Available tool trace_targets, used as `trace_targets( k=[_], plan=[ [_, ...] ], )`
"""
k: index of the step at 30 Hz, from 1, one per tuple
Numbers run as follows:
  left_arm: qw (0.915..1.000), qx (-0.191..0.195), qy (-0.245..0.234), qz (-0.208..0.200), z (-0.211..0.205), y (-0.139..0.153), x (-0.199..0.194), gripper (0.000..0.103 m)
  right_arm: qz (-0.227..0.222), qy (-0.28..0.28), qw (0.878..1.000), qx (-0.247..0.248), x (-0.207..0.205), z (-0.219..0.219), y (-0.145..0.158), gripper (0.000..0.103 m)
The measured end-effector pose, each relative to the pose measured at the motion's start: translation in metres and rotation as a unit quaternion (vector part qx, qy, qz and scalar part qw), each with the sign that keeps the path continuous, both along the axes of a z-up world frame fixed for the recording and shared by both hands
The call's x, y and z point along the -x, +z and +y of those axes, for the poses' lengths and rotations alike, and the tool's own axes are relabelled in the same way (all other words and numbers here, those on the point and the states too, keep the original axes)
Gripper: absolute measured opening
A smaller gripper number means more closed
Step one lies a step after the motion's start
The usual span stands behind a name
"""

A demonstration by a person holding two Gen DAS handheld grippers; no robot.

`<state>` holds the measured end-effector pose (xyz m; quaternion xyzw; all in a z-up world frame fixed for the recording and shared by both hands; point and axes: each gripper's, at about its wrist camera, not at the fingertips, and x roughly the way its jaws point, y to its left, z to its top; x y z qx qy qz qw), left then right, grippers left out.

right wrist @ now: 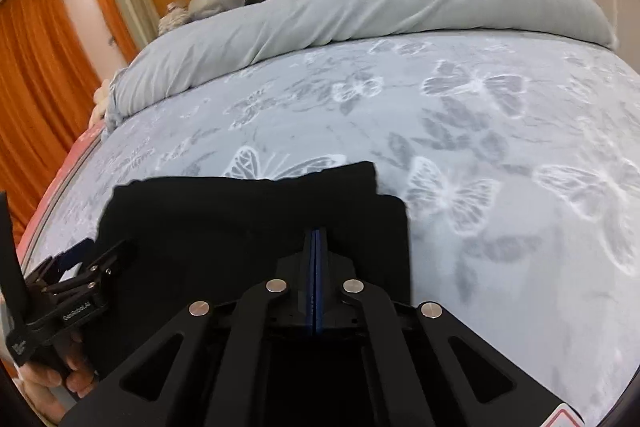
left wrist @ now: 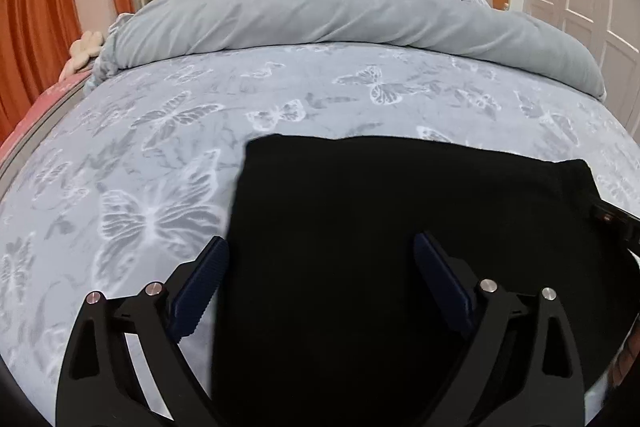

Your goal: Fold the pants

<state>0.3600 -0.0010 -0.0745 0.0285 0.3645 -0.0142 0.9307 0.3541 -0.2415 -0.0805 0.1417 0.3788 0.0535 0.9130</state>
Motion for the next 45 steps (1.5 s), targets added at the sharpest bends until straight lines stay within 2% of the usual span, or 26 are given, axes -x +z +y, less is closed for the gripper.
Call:
trace_targets(
  k=[1,3,4,5,6,7,8,10,12,14,16,18,19,21,27,30,32,34,37,40,45],
  plan=[
    [1.0,0.002,-0.005,-0.008,0.002,0.006,0.007,0.09,-0.005,0.001,1.0,-0.012,0.013,-0.001,0.011,0.006],
    [0.9993,0.008,-0.023,-0.028,0.008,0.022,0.027,0.09,-0.009,0.023,1.0,-0.013,0.035,0.005,0.02,0.006],
    [0.9994,-0.003,-0.021,-0.029,0.011,0.022,0.034,0.091,-0.005,0.026,1.0,0.006,0.042,0.009,0.017,0.004],
    [0.9995,-0.015,-0.019,-0.019,0.011,0.017,0.033,0.091,0.008,0.025,0.999,0.029,0.039,0.013,0.008,0.003],
    [0.999,-0.041,-0.013,0.011,0.011,0.001,0.03,0.091,0.016,0.03,0.998,0.049,0.038,0.016,-0.006,0.003],
    [0.9983,-0.053,-0.006,0.022,0.011,-0.007,0.027,0.092,0.001,0.027,0.999,0.047,0.041,0.014,-0.008,0.001],
    [0.9984,-0.053,0.0,0.018,0.013,-0.009,0.034,0.092,0.013,0.014,0.999,0.035,0.044,0.012,-0.001,0.001],
    [0.9986,-0.052,0.003,0.006,0.011,0.008,0.058,0.09,0.028,-0.014,0.999,0.022,0.057,0.01,0.019,0.012],
    [0.9983,-0.056,-0.003,-0.014,0.007,0.031,0.09,0.09,0.012,-0.018,1.0,0.013,0.087,0.01,0.045,0.013],
    [0.9977,-0.059,-0.013,-0.031,0.004,0.052,0.124,0.09,0.005,-0.03,0.999,0.027,0.123,0.014,0.064,0.016],
    [0.998,-0.05,-0.021,-0.034,0.004,0.069,0.161,0.09,0.016,-0.03,0.999,0.042,0.15,0.022,0.074,0.032],
    [0.9984,-0.039,-0.023,-0.033,0.006,0.082,0.199,0.091,0.011,-0.028,0.999,0.043,0.18,0.026,0.082,0.036],
    [0.9985,-0.039,-0.021,-0.031,0.006,0.085,0.213,0.091,0.004,-0.032,0.998,0.046,0.2,0.028,0.085,0.043],
    [0.9989,-0.038,-0.019,-0.023,0.008,0.089,0.246,0.091,-0.005,-0.037,0.998,0.052,0.23,0.033,0.086,0.05],
    [0.9997,-0.023,-0.011,0.002,0.015,0.075,0.311,0.092,0.0,-0.034,0.997,0.066,0.302,0.051,0.075,0.053],
    [0.9999,0.0,0.003,0.017,0.022,0.059,0.32,0.092,-0.005,-0.024,0.996,0.088,0.323,0.061,0.071,0.061],
    [0.9996,0.012,0.009,0.026,0.025,0.05,0.322,0.092,-0.014,-0.027,0.994,0.108,0.331,0.065,0.068,0.062],
    [0.9996,0.0,0.012,0.026,0.025,0.043,0.32,0.092,-0.018,-0.03,0.993,0.11,0.333,0.064,0.065,0.062],
    [0.9998,-0.013,0.016,0.006,0.026,0.041,0.321,0.092,-0.021,-0.032,0.992,0.118,0.332,0.064,0.06,0.062],
    [0.9998,-0.013,0.012,-0.001,0.026,0.042,0.321,0.092,-0.02,-0.036,0.991,0.127,0.331,0.065,0.056,0.062],
    [0.9999,-0.014,0.007,0.002,0.023,0.041,0.319,0.092,-0.009,-0.034,0.993,0.113,0.325,0.064,0.051,0.062]
  ],
)
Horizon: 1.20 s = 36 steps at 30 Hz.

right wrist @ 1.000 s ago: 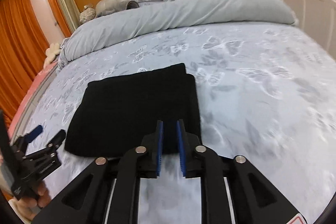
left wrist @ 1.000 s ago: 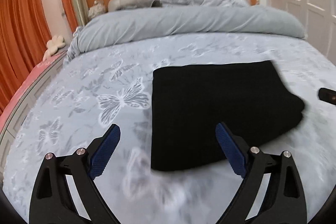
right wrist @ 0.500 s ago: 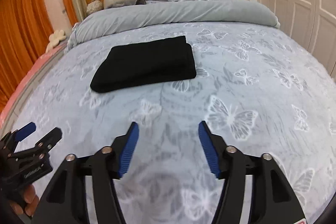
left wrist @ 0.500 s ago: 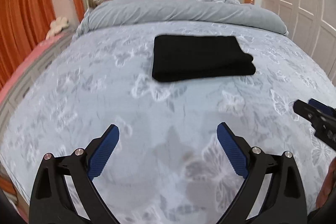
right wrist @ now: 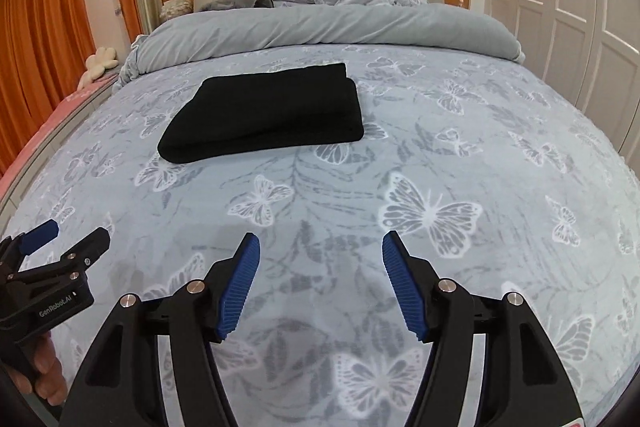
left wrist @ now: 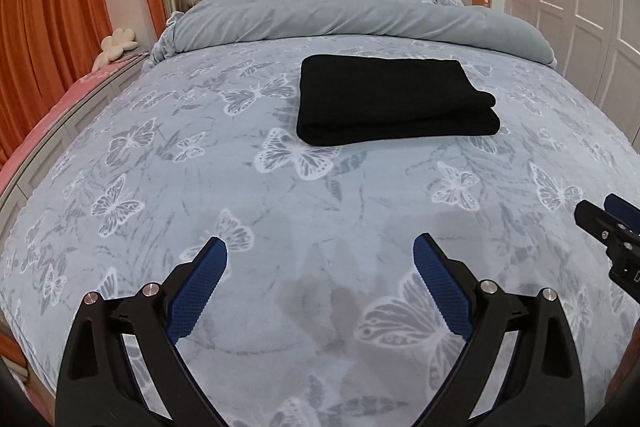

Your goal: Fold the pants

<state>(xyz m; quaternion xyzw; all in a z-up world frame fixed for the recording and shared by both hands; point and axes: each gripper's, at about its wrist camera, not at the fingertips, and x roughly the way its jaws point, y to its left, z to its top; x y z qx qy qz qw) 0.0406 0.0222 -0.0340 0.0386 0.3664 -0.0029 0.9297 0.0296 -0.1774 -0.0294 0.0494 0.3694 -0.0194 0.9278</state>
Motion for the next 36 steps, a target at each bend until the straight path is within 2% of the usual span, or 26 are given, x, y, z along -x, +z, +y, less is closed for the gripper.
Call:
trace_targets(
  k=[36],
  plan=[
    [1.0,-0.005,0.006,0.001,-0.004,-0.0062,-0.0023,0.096,0.005,-0.008,1.0,0.003,0.0023,0.0078,-0.0056,0.064]
  ],
)
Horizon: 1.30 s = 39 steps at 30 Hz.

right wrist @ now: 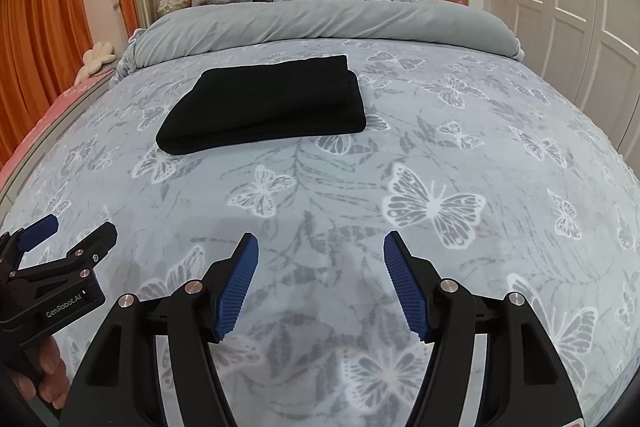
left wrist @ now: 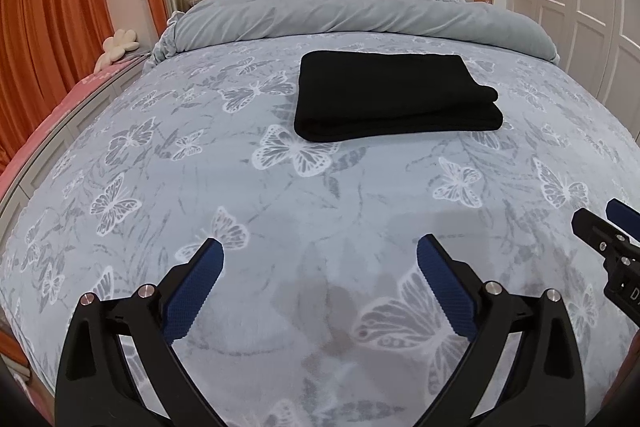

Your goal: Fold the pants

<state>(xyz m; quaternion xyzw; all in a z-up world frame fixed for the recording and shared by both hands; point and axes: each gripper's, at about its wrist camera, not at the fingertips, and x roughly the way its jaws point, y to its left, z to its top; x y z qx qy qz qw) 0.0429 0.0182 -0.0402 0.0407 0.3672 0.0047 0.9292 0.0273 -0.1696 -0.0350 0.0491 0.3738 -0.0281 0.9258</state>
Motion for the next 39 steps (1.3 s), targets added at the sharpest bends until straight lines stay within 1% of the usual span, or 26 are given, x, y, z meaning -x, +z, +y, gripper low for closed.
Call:
trace_targets(
  k=[4,7,14,22,29,39],
  plan=[
    [1.0,0.006,0.001,0.0,0.0014,0.0004,0.0013,0.098,0.0,0.0,1.0,0.001,0.0001,0.001,0.0003,0.064],
    [1.0,-0.001,-0.003,-0.007,-0.0001,0.0014,0.0035,0.098,0.0,0.003,1.0,0.002,0.0001,0.0015,-0.001,0.064],
    [1.0,-0.002,-0.005,-0.003,-0.0011,0.0002,0.0026,0.098,0.002,0.004,1.0,0.004,-0.0002,0.0018,-0.0015,0.064],
    [1.0,-0.002,-0.007,-0.004,-0.001,0.0001,0.0029,0.098,-0.001,0.008,1.0,0.007,-0.0003,0.0014,-0.0027,0.068],
    [0.9999,-0.007,-0.011,-0.008,-0.0051,-0.0008,0.0047,0.098,0.0,0.01,1.0,0.008,0.0003,0.0015,-0.0032,0.069],
    [0.9999,0.004,-0.012,0.004,-0.0038,-0.0039,0.0028,0.098,0.002,0.011,1.0,0.01,0.0001,0.0006,-0.0044,0.069]
  ],
)
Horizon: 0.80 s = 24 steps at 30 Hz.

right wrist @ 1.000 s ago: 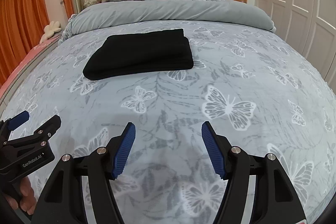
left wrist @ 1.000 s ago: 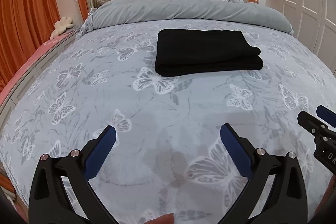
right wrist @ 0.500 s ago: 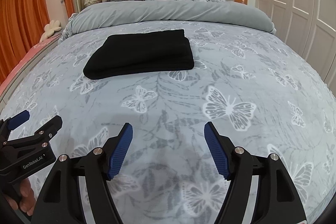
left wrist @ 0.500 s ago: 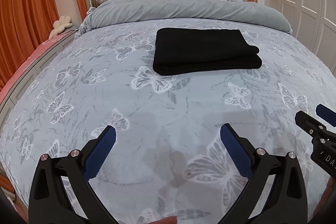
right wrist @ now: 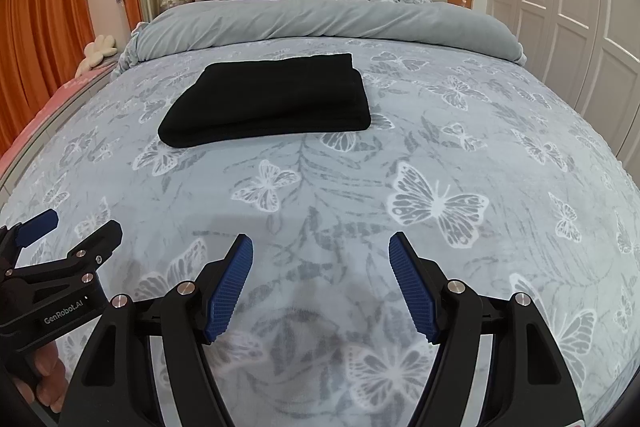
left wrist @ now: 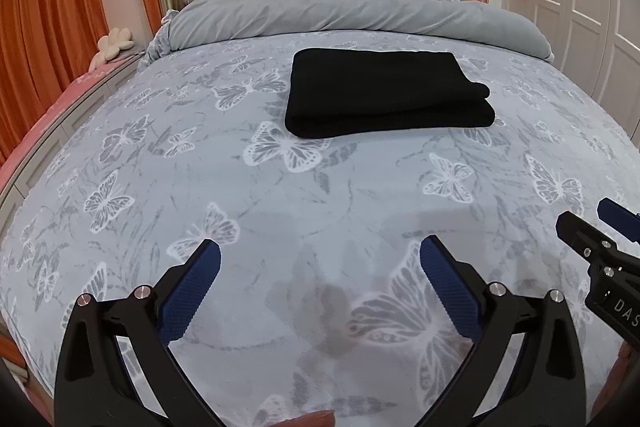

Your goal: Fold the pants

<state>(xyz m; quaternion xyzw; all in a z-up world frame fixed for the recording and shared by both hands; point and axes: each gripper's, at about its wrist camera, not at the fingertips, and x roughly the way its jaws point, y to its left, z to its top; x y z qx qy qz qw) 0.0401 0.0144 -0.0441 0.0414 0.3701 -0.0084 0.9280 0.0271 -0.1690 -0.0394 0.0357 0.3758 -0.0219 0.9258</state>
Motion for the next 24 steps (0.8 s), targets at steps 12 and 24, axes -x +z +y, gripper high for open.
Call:
trace_targets(
  k=[12,24],
  plan=[
    [1.0,0.0,0.001,0.004,0.0006,-0.0026,-0.0009,0.098,0.001,0.001,1.0,0.001,-0.0003,-0.0017,-0.0011,0.069],
    [1.0,0.001,0.001,0.003,0.0011,-0.0033,-0.0013,0.098,0.002,0.002,1.0,0.002,-0.0001,-0.0017,-0.0022,0.069]
  ],
)
